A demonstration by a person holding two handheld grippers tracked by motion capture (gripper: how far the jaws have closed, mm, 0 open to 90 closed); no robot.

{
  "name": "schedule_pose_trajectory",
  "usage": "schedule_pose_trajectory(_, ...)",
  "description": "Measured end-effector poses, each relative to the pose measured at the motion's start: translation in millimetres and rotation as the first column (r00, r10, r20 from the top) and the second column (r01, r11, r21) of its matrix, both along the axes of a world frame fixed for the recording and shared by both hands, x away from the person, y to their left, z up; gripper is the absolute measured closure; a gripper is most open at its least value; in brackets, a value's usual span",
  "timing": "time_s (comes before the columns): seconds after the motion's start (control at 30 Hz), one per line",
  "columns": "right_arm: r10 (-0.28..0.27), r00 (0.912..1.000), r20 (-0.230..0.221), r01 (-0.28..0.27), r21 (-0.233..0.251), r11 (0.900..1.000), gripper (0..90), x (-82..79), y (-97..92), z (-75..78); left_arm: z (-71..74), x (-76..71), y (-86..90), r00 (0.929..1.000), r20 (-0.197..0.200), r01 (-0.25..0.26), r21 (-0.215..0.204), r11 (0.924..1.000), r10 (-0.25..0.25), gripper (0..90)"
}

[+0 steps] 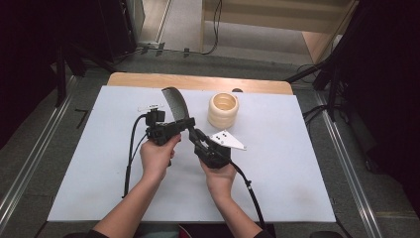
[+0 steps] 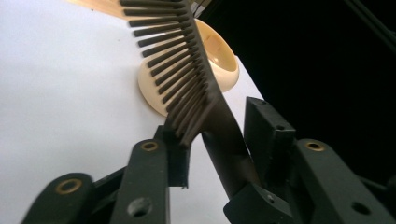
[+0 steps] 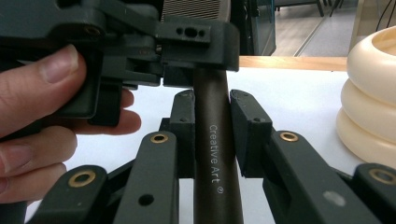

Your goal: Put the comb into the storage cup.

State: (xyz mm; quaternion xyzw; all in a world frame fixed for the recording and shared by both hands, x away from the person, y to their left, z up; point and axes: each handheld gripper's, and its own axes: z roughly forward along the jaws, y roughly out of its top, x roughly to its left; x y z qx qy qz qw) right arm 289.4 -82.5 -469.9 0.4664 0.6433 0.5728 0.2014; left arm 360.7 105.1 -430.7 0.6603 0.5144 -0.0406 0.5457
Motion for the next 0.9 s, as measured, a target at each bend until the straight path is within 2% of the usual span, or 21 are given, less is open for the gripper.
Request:
schedule_pose_trajectory(0.17,0.008,0.9999,-0.008,-0.008,0.007,0.9999,70.2,0.3,0.4,-0.7,-1.1,0.7,2.2,0.9999,-0.010,0.001,-0.020,0.9998,-0.001,66.9)
schedule_pose_trajectory(0.27,0.016,0.9998,-0.008,-0.016,0.009,0.9998,70.2,1.1,-0.5,-1.1,-1.3,0.7,2.8,0.9998,-0.022,0.003,-0.046,0.9990,-0.004,68.9)
schedule_pose_trajectory(0.67,0.045,0.9988,-0.017,-0.045,-0.003,0.9990,69.7,3.3,-3.5,-2.5,-2.3,2.1,5.1,0.9981,-0.055,0.025,-0.081,0.9964,-0.029,72.7)
schedule_pose_trajectory(0.83,0.070,0.9973,-0.023,-0.070,0.002,0.9975,67.2,5.0,-5.6,-3.1,-2.0,1.9,5.1,0.9983,-0.051,0.025,-0.077,0.9967,-0.029,73.2)
schedule_pose_trajectory(0.87,0.075,0.9970,-0.021,-0.075,-0.003,0.9972,61.9,5.7,-7.1,-3.1,-1.8,1.9,5.3,0.9985,-0.047,0.023,-0.066,0.9975,-0.026,73.3)
schedule_pose_trajectory(0.9,0.075,0.9970,-0.021,-0.075,-0.003,0.9972,61.9,5.7,-7.1,-3.1,-1.8,1.9,5.3,0.9985,-0.047,0.023,-0.066,0.9975,-0.026,73.3)
